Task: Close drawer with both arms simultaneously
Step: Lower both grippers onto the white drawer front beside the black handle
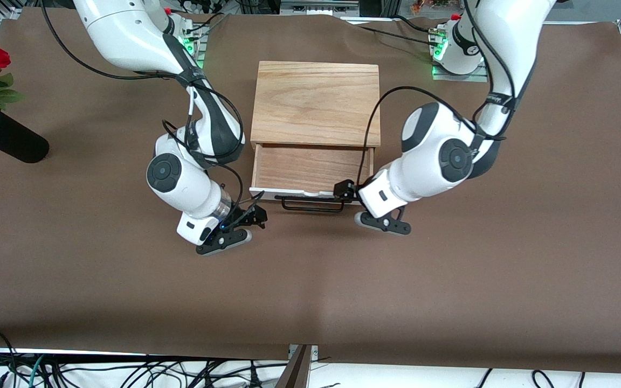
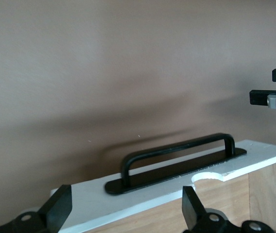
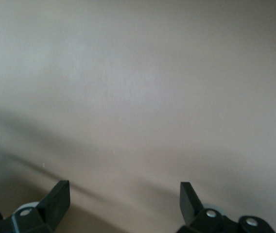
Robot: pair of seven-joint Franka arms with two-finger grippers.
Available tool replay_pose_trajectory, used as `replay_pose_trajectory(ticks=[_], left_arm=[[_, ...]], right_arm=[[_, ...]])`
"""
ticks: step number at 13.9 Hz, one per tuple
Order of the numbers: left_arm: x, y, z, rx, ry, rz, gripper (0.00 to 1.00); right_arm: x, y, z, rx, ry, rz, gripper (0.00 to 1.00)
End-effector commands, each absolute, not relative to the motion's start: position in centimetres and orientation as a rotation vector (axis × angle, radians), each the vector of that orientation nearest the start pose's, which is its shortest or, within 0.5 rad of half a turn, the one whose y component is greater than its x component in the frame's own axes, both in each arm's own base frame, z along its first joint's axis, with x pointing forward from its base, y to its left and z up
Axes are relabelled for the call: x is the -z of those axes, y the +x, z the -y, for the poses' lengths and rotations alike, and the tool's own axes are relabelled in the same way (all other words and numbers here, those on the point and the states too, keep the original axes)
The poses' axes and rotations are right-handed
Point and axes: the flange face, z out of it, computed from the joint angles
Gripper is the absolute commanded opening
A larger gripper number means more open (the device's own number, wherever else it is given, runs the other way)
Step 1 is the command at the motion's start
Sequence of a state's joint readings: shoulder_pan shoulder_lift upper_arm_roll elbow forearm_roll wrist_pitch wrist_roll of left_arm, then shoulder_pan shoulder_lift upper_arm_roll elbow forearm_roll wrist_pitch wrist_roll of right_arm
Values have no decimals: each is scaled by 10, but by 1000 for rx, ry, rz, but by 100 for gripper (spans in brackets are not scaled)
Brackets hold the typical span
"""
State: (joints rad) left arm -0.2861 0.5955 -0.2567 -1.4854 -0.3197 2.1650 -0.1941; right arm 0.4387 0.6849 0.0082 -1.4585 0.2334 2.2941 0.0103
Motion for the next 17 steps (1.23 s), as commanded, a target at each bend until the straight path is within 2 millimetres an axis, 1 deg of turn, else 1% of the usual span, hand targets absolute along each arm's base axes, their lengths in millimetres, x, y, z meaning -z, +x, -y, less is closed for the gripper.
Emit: replay_pose_trajectory(ticks=[1,3,4,5,7,8,9,11,15,17], left_arm=[[-340,629,355,-123,-3572,-193,100],[-336,629,356,-127,-3572,-191,100],[-333,631,356,-105,-3576,-184,100],[-334,634,355,-57,-3583,-174,100],[-329,638,355,-7,-3590,-170,100],[-323,636,358,-25,-3587,-176,100],[-323,631,367,-31,-3585,-197,100],[-319,628,369,-50,-3584,-186,100],[-313,624,370,-91,-3575,-190,100],[-308,618,377,-142,-3565,-216,100]], right_arm=[[-297,655,-327,50,-2877,422,100],[-296,649,-335,18,-2865,437,100],[-296,648,-335,9,-2865,437,100],[-294,645,-337,-18,-2856,429,100],[-292,640,-339,-91,-2833,405,100],[-291,637,-340,-114,-2832,406,100],[-290,635,-341,-132,-2832,411,100],[-288,628,-350,-165,-2831,435,100],[-286,615,-371,-179,-2825,484,100],[-286,610,-378,-184,-2822,496,100]])
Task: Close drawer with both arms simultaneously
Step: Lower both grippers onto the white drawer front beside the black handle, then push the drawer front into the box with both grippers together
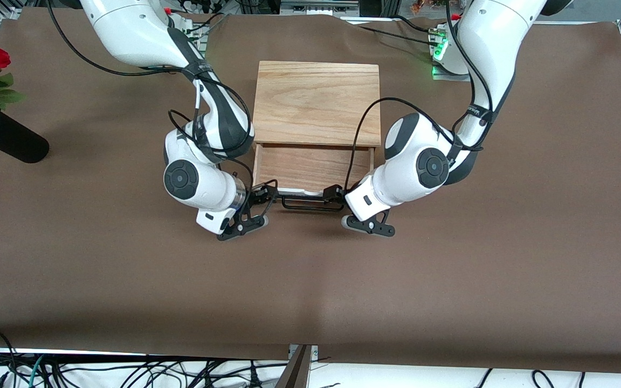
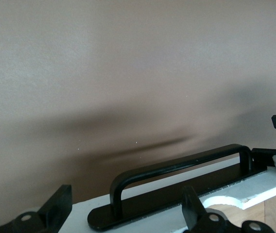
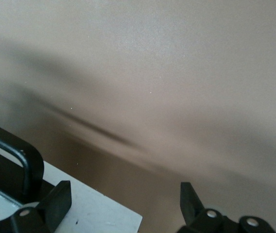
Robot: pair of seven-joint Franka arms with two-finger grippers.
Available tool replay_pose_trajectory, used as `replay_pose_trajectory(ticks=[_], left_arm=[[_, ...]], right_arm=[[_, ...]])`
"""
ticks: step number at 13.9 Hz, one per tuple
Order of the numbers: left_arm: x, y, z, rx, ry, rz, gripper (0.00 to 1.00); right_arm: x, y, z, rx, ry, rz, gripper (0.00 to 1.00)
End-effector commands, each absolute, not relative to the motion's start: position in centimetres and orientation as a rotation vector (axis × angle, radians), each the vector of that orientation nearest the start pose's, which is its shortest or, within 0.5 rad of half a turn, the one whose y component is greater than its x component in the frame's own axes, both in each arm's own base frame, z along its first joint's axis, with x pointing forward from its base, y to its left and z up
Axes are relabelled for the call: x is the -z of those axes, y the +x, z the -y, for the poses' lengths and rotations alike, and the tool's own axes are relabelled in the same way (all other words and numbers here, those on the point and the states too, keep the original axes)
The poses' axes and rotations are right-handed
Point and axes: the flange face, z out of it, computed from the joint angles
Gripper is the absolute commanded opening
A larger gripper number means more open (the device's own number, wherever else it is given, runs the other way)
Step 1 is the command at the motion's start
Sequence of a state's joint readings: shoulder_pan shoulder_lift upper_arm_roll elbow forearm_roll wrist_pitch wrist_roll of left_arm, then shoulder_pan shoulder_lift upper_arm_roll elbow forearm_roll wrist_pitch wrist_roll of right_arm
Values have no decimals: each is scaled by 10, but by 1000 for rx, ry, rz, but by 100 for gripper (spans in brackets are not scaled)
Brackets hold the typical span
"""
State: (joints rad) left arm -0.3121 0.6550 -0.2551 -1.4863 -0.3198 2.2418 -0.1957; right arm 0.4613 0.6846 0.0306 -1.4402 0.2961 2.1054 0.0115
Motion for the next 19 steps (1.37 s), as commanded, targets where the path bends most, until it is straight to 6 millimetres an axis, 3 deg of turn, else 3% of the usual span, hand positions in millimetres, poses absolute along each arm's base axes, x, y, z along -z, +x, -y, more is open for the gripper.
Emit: replay_pose_trajectory(ticks=[1,4,8,16,19], left_arm=[[-306,615,378,-166,-3559,-223,100],[-300,607,378,-288,-3531,-249,100],[-298,601,384,-323,-3520,-271,100],[-293,583,413,-387,-3506,-204,100],[-293,582,414,-391,-3506,-194,100]], right_arm=[[-285,610,-378,-186,-2823,499,100],[-282,601,-387,-239,-2826,507,100],[-277,588,-401,-288,-2846,448,100],[-269,579,-399,-394,-2852,465,100],[-271,579,-397,-408,-2854,467,100]])
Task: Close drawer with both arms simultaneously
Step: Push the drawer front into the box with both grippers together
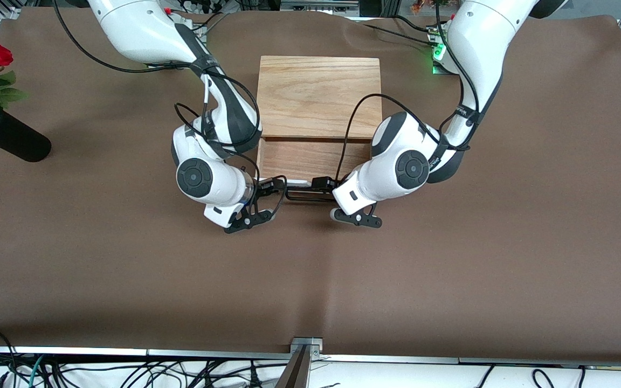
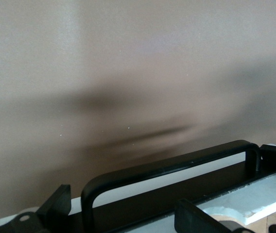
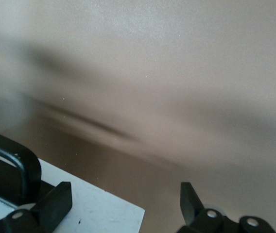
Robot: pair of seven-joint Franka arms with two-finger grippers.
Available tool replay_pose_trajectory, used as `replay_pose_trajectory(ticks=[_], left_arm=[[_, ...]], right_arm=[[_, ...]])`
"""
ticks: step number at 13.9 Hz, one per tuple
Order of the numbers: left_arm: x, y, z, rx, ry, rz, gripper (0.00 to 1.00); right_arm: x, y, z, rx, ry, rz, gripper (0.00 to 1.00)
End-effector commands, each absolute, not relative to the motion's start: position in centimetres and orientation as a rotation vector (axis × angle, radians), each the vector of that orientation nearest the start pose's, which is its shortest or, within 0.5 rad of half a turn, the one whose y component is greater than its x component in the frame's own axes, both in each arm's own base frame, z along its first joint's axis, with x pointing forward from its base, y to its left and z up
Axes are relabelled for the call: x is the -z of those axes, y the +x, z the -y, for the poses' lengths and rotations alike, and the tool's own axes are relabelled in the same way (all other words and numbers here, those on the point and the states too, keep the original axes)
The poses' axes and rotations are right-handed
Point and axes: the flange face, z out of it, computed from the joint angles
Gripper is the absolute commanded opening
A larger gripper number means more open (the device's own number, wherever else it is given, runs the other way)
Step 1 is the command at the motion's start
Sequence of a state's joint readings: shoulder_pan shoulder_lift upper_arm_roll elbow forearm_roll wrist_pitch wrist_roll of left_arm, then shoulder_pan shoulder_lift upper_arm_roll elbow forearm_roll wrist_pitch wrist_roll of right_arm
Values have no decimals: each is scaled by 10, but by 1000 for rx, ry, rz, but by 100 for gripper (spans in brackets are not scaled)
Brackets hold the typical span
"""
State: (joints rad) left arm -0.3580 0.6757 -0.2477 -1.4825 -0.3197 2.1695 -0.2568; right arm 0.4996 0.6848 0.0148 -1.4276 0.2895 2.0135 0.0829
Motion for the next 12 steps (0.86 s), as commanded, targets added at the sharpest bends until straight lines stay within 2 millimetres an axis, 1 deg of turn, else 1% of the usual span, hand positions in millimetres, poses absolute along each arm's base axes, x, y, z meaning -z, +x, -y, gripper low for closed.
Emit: replay_pose_trajectory(ticks=[1,3,6,9,12], left_arm=[[-293,582,415,-408,-3521,-174,100],[-295,581,417,-443,-3554,-130,100],[-294,576,424,-452,-3551,-147,100],[-294,575,425,-467,-3547,-111,100],[-291,568,431,-487,-3538,-102,100]], right_arm=[[-272,579,-397,-409,-2853,466,100],[-272,579,-395,-423,-2854,466,100],[-271,580,-393,-427,-2853,461,100],[-273,580,-391,-454,-2854,465,100],[-277,582,-391,-448,-2853,466,100]])
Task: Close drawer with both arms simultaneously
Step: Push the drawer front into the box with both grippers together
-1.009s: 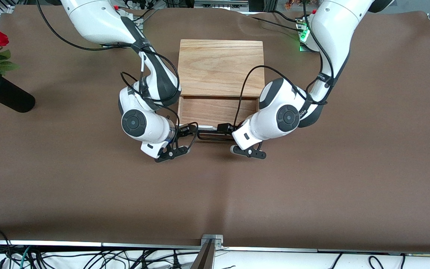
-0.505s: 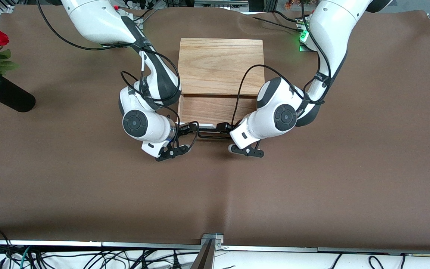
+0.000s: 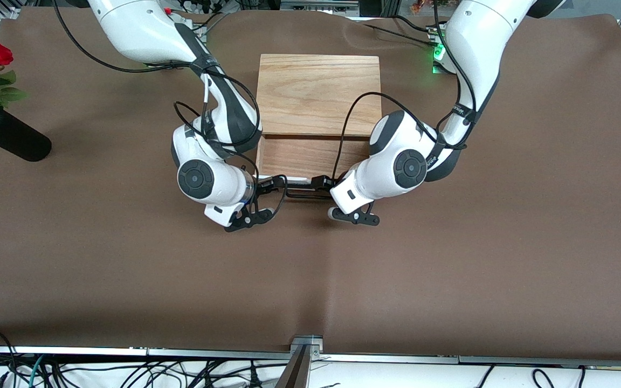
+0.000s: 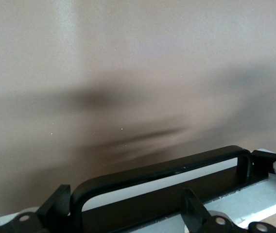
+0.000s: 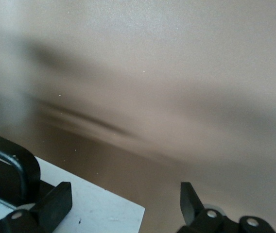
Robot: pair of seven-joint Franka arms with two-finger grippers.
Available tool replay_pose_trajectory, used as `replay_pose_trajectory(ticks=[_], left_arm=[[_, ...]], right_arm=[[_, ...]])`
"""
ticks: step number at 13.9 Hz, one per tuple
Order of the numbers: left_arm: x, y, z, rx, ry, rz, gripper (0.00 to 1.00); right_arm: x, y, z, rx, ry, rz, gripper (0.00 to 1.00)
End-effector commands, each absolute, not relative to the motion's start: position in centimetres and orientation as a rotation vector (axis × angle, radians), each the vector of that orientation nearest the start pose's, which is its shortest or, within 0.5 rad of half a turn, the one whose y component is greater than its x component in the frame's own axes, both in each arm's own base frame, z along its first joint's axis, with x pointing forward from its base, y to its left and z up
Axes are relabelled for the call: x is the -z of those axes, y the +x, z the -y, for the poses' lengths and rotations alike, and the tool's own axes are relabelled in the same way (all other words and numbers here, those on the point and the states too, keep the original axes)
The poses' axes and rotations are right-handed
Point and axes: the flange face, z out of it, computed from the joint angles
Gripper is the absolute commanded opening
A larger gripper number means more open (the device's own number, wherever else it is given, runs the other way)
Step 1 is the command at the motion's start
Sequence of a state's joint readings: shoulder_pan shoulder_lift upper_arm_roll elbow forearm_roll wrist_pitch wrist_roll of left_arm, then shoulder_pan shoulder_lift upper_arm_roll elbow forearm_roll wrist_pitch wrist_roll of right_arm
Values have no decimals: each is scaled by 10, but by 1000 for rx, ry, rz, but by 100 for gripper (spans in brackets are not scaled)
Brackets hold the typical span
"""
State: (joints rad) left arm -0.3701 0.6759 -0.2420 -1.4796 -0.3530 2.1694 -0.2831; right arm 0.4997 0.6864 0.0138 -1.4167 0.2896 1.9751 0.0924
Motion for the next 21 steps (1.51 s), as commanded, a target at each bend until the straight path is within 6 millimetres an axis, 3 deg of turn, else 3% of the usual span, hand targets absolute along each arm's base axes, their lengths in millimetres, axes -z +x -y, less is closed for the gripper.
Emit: replay_pose_trajectory(ticks=[1,14,21], left_arm=[[-291,567,432,-489,-3536,-104,100],[-281,545,424,-801,-3400,-179,100],[-279,531,431,-887,-3347,-173,100]], right_arm=[[-277,582,-391,-448,-2853,466,100],[-277,577,-393,-482,-2845,469,100],[-273,556,-393,-682,-2834,514,100]])
